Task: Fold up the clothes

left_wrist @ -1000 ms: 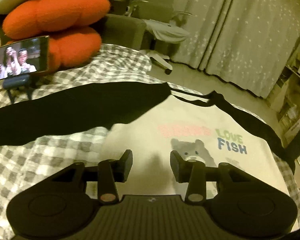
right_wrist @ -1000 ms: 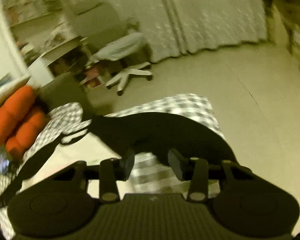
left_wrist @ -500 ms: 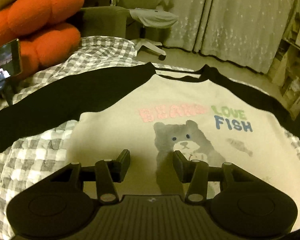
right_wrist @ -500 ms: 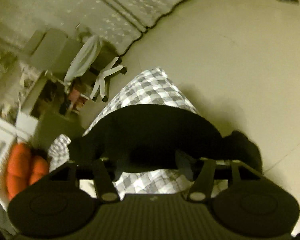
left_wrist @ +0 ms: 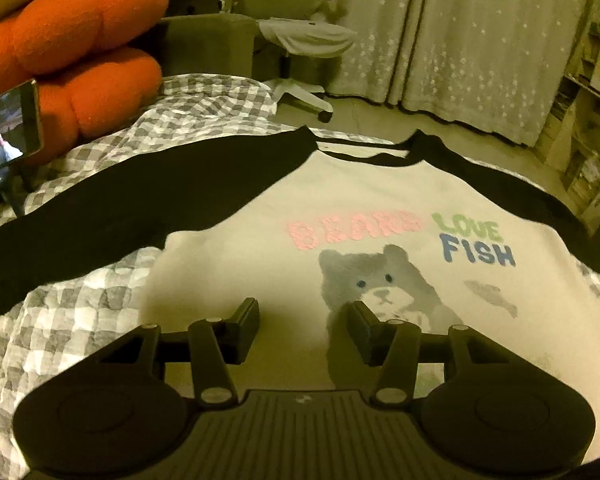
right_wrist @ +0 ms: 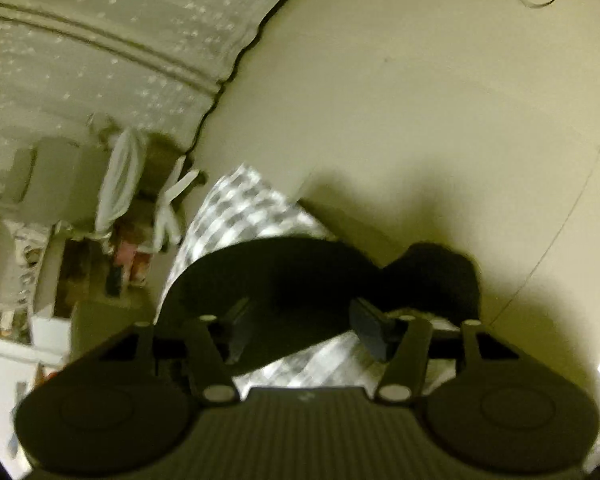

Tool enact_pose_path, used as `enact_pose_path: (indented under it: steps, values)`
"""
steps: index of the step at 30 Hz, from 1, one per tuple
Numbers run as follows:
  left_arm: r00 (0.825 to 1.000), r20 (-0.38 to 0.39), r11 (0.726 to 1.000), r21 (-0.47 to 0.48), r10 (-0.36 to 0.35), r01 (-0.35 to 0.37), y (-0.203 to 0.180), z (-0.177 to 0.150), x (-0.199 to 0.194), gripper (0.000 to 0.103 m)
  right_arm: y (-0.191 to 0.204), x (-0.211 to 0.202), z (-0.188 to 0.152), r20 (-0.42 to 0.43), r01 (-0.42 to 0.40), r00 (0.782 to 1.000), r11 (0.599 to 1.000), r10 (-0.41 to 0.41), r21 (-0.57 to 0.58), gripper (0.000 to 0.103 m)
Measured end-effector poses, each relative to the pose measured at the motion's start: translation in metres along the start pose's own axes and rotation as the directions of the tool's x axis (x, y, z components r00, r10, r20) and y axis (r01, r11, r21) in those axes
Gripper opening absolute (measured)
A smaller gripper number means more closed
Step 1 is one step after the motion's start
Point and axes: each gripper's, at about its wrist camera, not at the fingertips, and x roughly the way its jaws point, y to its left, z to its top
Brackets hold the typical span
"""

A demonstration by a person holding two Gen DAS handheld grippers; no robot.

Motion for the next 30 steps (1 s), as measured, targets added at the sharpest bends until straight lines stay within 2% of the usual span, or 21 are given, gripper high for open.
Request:
enact_pose_path:
  steps: [2, 5, 6, 7, 9, 11, 14, 18, 19, 22, 25, 28, 30]
  values:
    - [1.000, -0.001, 1.000, -0.015, -0.005, 0.005, 0.001, 0.001, 0.000, 0.050, 0.000, 0.005, -0.002, -0.015, 0.029, 0.999, 1.000, -0.029, -0.002, 0.056]
    - [1.000, -0.002, 1.000, 0.000, 0.003, -0.003, 0.000, 0.000, 0.000, 0.050, -0.003, 0.011, 0.000, -0.003, 0.030, 1.000, 0.999, -0.030, 0.025, 0.056]
    - [1.000, -0.002, 1.000, 0.000, 0.005, -0.005, -0.001, 0.000, 0.000, 0.050, -0.005, 0.013, 0.002, 0.008, 0.033, 0.999, 0.999, -0.033, 0.042, 0.047]
    - [1.000, -0.002, 1.000, 0.002, 0.007, -0.007, -0.002, 0.000, 0.000, 0.050, -0.006, 0.017, 0.005, 0.020, 0.037, 0.999, 0.998, -0.038, 0.049, 0.027]
    - [1.000, -0.001, 1.000, 0.009, 0.011, -0.011, -0.002, 0.000, 0.000, 0.050, -0.002, 0.024, 0.011, 0.045, 0.032, 0.998, 0.999, -0.032, 0.016, 0.016]
    - [1.000, 0.001, 1.000, 0.015, 0.014, -0.014, -0.003, 0.000, 0.000, 0.050, 0.010, 0.020, 0.014, 0.108, 0.014, 0.994, 0.998, -0.008, -0.058, 0.013]
    - [1.000, 0.002, 1.000, 0.018, 0.011, -0.011, -0.002, -0.001, -0.001, 0.049, 0.035, 0.003, 0.019, 0.253, -0.006, 0.966, 0.980, 0.058, -0.201, 0.012]
    - [1.000, 0.003, 1.000, 0.018, 0.019, -0.019, 0.001, -0.002, -0.001, 0.048, 0.064, -0.018, 0.024, 0.414, -0.040, 0.886, 0.924, 0.209, -0.381, 0.012]
    - [1.000, 0.003, 1.000, 0.021, 0.019, -0.019, 0.001, -0.002, -0.001, 0.048, 0.069, -0.018, 0.026, 0.430, -0.025, 0.877, 0.913, 0.216, -0.407, 0.012]
    - [1.000, 0.003, 0.999, 0.047, 0.023, -0.023, -0.001, -0.002, -0.001, 0.047, 0.069, 0.009, 0.036, 0.423, 0.081, 0.900, 0.912, 0.107, -0.403, 0.012]
    - [1.000, 0.000, 0.999, 0.049, 0.018, -0.018, 0.001, -0.002, 0.000, 0.048, 0.061, 0.037, 0.044, 0.387, 0.135, 0.922, 0.923, 0.016, -0.361, 0.012]
    - [1.000, -0.001, 0.999, 0.049, 0.017, -0.017, 0.001, -0.002, 0.000, 0.047, 0.060, 0.048, 0.047, 0.365, 0.132, 0.931, 0.937, -0.005, -0.324, 0.015]
    - [1.000, -0.001, 0.998, 0.057, 0.020, -0.020, -0.001, -0.002, 0.000, 0.048, 0.061, 0.050, 0.047, 0.369, 0.158, 0.929, 0.936, -0.033, -0.314, 0.019]
